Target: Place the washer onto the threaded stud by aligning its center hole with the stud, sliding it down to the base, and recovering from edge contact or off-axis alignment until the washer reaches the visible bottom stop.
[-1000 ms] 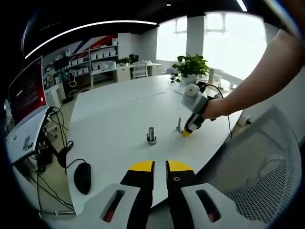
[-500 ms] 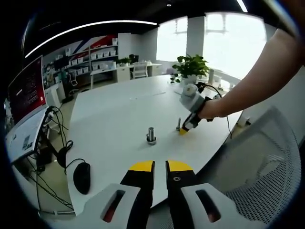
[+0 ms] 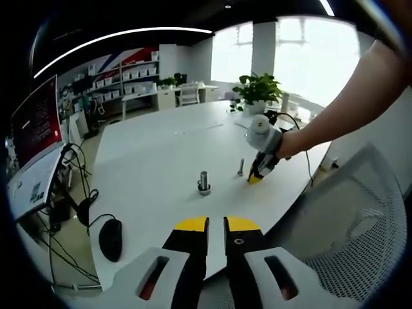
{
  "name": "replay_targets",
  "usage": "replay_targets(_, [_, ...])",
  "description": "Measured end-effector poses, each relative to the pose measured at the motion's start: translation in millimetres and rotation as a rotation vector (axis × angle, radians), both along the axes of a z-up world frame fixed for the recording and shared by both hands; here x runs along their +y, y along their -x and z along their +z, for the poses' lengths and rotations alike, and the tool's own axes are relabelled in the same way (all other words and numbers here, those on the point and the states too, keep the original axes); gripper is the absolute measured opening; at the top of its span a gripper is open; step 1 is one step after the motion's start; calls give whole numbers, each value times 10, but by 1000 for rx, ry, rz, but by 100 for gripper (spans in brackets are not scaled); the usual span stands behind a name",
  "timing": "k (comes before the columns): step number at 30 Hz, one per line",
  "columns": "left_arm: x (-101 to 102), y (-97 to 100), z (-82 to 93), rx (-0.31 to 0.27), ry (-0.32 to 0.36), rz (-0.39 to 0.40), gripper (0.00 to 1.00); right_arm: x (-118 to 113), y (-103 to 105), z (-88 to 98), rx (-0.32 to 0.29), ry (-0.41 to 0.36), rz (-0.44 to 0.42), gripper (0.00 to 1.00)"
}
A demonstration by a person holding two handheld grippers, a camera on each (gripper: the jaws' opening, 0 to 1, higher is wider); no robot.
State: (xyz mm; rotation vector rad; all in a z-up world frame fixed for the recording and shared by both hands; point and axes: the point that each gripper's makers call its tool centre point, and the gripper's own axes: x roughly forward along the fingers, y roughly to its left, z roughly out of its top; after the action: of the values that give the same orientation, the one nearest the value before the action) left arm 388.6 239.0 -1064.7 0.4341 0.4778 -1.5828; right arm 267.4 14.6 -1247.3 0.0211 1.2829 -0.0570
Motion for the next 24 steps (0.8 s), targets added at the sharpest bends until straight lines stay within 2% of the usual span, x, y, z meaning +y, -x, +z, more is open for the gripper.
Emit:
replay_targets(2, [-2, -1, 5, -2, 2, 0, 7, 73, 18, 42, 17, 4, 99, 15])
replay_targets(7, [1, 0, 1, -1, 1, -2, 7, 151, 49, 98, 32, -3, 153, 15])
replay_targets(8, [1, 4, 6, -2, 1, -3, 7, 152, 43, 97, 47, 4, 174, 16])
replay_targets(10, [3, 9, 8, -2, 0, -5, 7, 162, 43, 92, 101, 33, 286, 16])
replay_targets(11, [4, 10, 8, -2, 0, -5, 7, 114, 44, 30, 114, 36, 305, 16])
replay_targets(14, [3, 8, 1, -1, 0, -6, 7, 145, 30, 52, 135, 11, 330, 17])
replay_targets(17, [7, 12, 0, -2, -3, -8, 7, 270, 96, 118, 188, -48, 450, 25])
replay_targets(19, [8, 6, -3, -1, -2, -6, 7, 225, 70, 110, 185, 8, 506, 24])
replay_targets(21, [8, 0, -8, -1, -2, -6, 7, 168, 70, 71, 180, 32, 498, 19])
replay_targets(24, [11, 8, 1, -1, -3, -4, 7, 193, 69, 87, 178, 21, 476, 19])
